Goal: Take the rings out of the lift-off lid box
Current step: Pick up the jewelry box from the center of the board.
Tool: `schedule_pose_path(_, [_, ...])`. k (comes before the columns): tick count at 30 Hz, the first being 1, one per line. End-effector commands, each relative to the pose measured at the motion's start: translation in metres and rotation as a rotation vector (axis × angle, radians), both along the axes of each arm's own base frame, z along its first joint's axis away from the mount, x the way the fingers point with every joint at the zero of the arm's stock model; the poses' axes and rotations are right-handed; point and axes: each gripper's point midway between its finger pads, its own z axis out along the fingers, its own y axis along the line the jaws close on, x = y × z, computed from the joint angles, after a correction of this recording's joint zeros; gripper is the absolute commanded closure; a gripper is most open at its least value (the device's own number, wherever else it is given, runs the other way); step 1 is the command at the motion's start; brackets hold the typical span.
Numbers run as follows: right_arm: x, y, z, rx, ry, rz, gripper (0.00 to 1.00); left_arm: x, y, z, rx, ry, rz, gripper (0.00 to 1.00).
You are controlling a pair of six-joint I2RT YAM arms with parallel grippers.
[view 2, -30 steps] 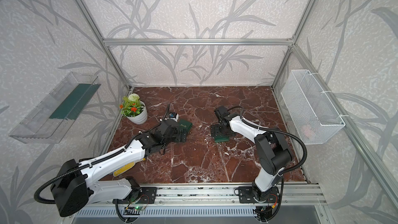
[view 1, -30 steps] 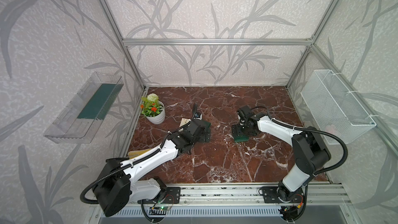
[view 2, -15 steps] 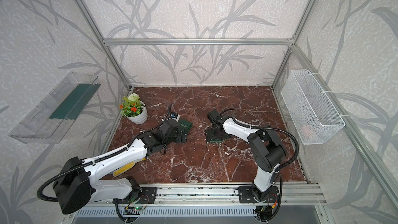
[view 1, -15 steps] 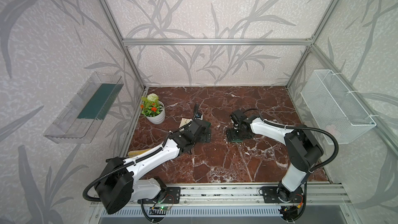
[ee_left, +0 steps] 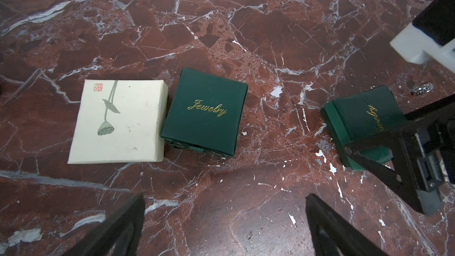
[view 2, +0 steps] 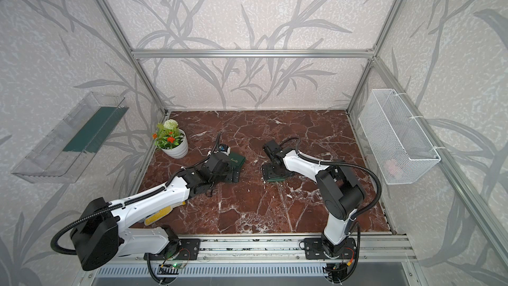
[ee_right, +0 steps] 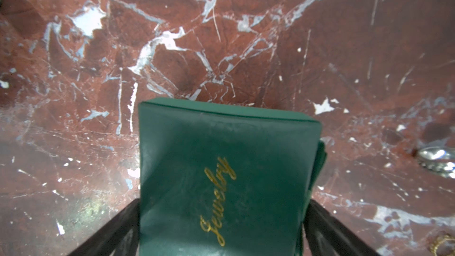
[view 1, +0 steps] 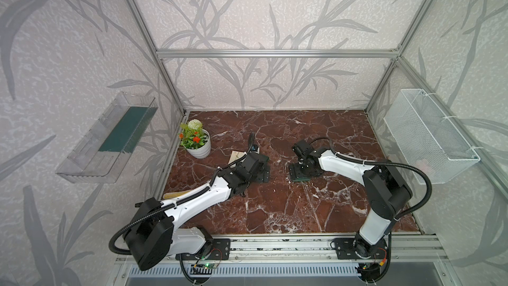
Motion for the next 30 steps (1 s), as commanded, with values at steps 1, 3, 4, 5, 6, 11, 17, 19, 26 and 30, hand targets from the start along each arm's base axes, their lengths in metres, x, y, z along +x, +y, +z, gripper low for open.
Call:
schedule_pose_path(1, [0.005,-0.001,0.014,-0.010,-0.033,-0.011,0.01,0.002,-0.001,0.001,-0.003,-0.003,0.011,0.01])
schedule_pose_path(3, [0.006,0.001,0.013,-0.004,-0.034,-0.009,0.00,0.002,-0.001,0.001,-0.002,-0.001,0.010,0.01])
schedule_pose_path(4, [0.006,0.001,0.012,-0.006,-0.029,-0.010,0.00,0.002,-0.001,0.000,0.000,0.001,0.010,0.01])
schedule_pose_path(5, [0.006,0.000,0.011,-0.008,-0.027,-0.012,0.00,0.002,-0.001,0.000,-0.001,0.001,0.009,0.01])
schedule_pose_path(6, [0.007,0.001,0.010,-0.009,-0.026,-0.011,0.01,0.002,-0.001,0.001,-0.003,0.001,0.009,0.01])
schedule_pose_path(11, [0.006,0.000,0.013,-0.001,-0.038,-0.019,0.07,0.001,-0.002,-0.001,-0.006,0.006,0.008,0.01])
schedule_pose_path(17, [0.005,0.000,0.017,0.015,-0.051,-0.023,0.13,0.001,-0.007,-0.004,-0.026,0.021,0.000,0.01])
schedule_pose_path(19, [0.003,0.001,0.017,0.026,-0.049,-0.024,0.14,0.001,-0.009,-0.005,-0.035,0.024,-0.004,0.01])
schedule_pose_path(26, [-0.004,0.002,0.028,0.095,-0.074,-0.034,0.14,-0.001,-0.019,-0.012,-0.078,0.053,-0.023,0.01])
schedule_pose_path(30, [-0.009,0.003,0.031,0.129,-0.079,-0.048,0.14,-0.002,-0.027,-0.018,-0.105,0.077,-0.035,0.03])
